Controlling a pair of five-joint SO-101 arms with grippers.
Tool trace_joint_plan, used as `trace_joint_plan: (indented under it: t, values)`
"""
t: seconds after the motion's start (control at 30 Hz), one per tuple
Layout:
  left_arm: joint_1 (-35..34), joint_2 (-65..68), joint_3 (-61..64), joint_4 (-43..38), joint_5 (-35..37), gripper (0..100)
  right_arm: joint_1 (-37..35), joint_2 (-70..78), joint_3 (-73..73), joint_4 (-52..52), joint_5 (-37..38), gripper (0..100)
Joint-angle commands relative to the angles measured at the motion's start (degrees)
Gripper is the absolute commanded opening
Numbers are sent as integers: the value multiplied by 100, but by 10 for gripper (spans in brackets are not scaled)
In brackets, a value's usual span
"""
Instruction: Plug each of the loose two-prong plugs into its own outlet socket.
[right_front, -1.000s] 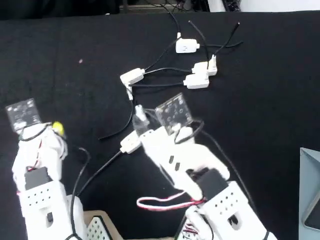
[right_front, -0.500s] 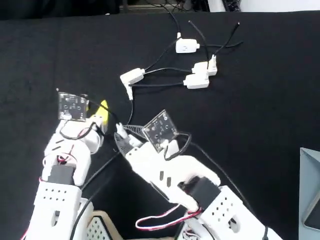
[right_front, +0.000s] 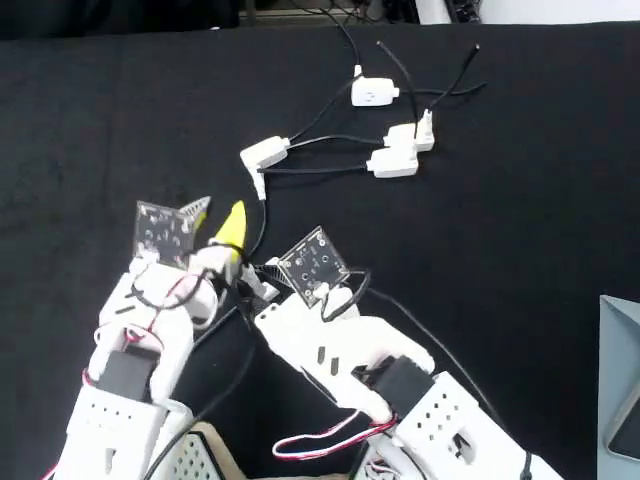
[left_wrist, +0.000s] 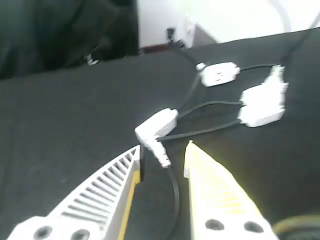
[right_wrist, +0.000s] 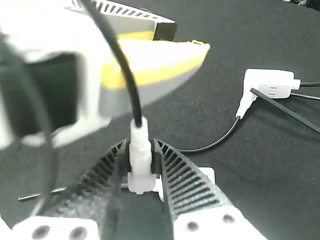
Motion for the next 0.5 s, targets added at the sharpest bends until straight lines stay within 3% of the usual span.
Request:
trace_joint_plan:
  t: [0.0, 0.17, 0.47]
  values:
    - [602, -923, -101, 932, -149, 152, -70, -75, -13, -105, -44, 12]
    - [840, -1741, 101, 1407, -659, 152, -70, -75, -31, 88, -53, 12]
    - [760, -2048, 435, 1451, -651, 152, -70, -75, -13, 97, -88, 12]
